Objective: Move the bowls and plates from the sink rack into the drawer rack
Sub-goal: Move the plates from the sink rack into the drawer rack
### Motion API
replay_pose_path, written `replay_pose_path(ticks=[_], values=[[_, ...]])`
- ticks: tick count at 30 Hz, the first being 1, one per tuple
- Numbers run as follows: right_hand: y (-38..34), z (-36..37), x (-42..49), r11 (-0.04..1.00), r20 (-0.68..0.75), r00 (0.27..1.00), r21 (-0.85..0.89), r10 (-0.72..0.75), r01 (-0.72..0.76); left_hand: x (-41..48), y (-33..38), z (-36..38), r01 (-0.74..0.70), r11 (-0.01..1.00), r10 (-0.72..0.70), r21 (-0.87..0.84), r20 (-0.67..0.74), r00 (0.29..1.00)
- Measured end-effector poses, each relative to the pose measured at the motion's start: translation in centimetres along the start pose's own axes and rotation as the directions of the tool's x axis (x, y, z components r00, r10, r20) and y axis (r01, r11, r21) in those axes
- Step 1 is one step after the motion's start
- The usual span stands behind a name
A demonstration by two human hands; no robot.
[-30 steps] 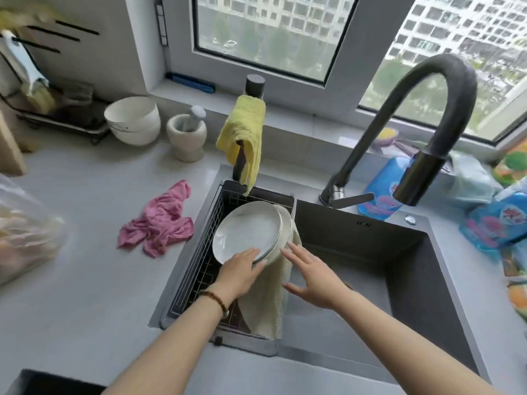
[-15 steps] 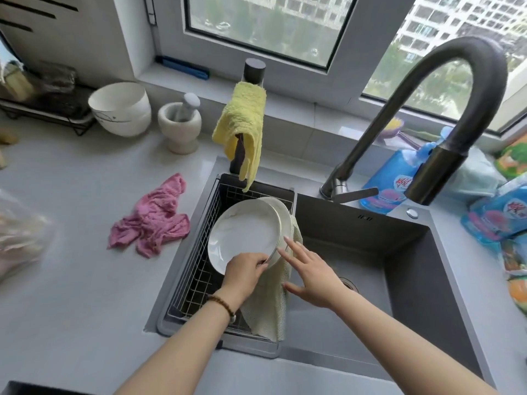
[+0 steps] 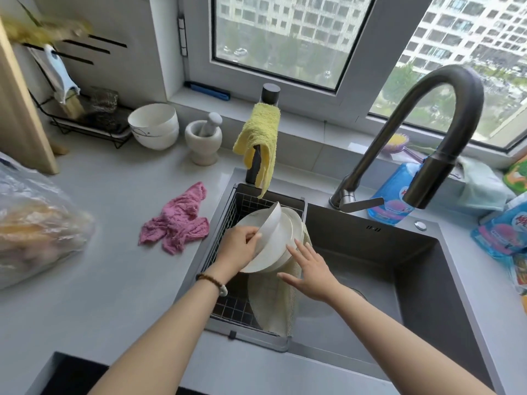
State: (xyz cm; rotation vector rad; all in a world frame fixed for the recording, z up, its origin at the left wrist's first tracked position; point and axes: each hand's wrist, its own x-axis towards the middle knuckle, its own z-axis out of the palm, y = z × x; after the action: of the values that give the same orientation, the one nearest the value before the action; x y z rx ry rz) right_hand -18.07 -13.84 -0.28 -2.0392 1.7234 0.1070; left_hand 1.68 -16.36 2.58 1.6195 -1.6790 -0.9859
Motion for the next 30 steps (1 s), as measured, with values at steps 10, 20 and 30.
replay_pose_path(ticks=[10, 20, 30], values=[[-4.9, -0.8, -4.7, 0.366, 0.179, 0.983, 0.917, -0.030, -0.155, -8.9, 3.1, -4.4, 0.055, 0.819, -0.130, -0.571, -0.091, 0.987], [-9.1, 6.5, -19.6, 0.120, 0.159, 0.924, 0.985, -0.349, -0.124, -31.2, 5.0, -4.6, -0.004, 0.688, -0.239, -0.725, -0.233, 0.943], [-20.4, 19.6, -36.8, 0.283, 0.355, 0.708, 0.933, -0.610, -0.224, -59.4, 1.3, -6.3, 0.052, 0.742, -0.471, -0.668, -0.465, 0.749]])
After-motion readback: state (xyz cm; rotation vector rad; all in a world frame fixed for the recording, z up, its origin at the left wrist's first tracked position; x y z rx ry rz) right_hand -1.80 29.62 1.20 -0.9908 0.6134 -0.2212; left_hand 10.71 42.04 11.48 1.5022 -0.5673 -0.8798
